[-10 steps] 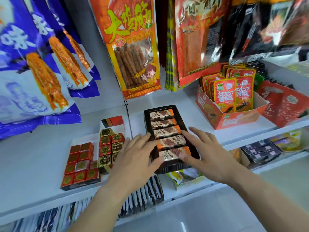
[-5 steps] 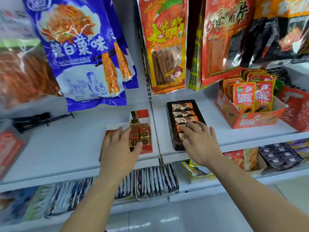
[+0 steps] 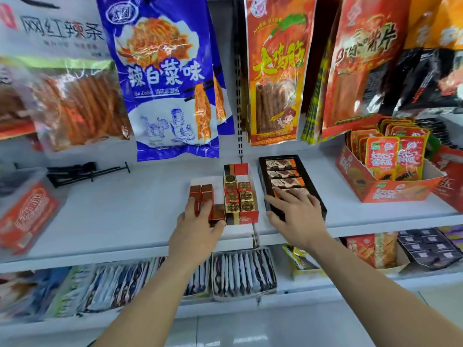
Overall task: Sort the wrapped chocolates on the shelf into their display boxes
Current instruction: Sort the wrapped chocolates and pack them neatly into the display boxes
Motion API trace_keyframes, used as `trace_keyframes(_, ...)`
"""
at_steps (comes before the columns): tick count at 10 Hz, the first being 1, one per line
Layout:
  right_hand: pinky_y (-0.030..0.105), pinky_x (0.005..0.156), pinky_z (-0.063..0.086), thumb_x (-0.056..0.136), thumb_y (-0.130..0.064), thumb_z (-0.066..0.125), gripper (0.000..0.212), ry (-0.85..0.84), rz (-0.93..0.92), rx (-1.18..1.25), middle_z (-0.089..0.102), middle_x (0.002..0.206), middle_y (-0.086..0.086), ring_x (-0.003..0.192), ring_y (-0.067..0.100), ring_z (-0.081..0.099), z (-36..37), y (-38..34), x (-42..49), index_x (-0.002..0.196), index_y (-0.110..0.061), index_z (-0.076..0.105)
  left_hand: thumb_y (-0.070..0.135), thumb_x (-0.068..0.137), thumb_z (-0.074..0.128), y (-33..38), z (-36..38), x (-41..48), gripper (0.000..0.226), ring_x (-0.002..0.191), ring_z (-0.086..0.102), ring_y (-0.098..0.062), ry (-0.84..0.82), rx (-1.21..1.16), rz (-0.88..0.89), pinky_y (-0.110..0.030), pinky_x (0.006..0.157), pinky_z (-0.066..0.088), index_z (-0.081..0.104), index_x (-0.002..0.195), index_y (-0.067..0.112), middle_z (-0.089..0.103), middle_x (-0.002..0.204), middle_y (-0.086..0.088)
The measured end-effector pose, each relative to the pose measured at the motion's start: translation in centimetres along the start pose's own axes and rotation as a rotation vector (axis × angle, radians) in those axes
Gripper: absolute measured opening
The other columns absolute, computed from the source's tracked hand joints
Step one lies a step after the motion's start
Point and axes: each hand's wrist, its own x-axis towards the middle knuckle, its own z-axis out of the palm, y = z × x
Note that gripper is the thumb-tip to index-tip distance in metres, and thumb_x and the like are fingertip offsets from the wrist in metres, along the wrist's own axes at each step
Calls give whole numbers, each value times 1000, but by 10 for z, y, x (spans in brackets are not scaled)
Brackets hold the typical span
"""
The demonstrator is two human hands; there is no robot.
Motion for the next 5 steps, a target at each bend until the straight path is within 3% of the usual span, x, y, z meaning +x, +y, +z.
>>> trace_keyframes(2, 45, 115, 18, 97, -54, 35, 53, 23, -39, 23, 34, 157, -14, 145, 15, 25, 3, -3, 9, 148, -42, 35, 57, 95, 42, 13, 10, 11, 65, 139, 31, -29, 17, 44, 5, -46, 103, 44, 18, 152, 35, 7, 163, 1)
trace_keyframes(3, 43, 117, 16, 94, -55, 31, 61, 26, -15, 48, 36, 157, -10, 145, 16, 26, -5, -2, 5, 150, -33, 35, 57, 93, 45, 11, 5, 12, 69, 140, 31, -32, 10, 23, -1, -47, 110, 39, 20, 152, 32, 13, 162, 0)
trace_keyframes(4, 42, 116, 19, 95, -54, 39, 61, 30, 24, 15, 38, 155, -5, 144, 21, 28, -17, -5, -8, 150, -27, 37, 59, 91, 45, 17, -5, -1, 71, 142, 29, -33, 85, 135, 88, -47, 115, 32, 24, 151, 28, 23, 160, -4)
trace_keyframes(5, 45, 114, 24, 92, -57, 43, 65, 25, 75, -37, 38, 154, -1, 141, 25, 32, -37, -8, -19, 148, -24, 38, 61, 88, 47, 26, -27, -10, 70, 137, 36, -29, 122, 188, 140, -45, 111, 36, 32, 148, 26, 36, 154, -4)
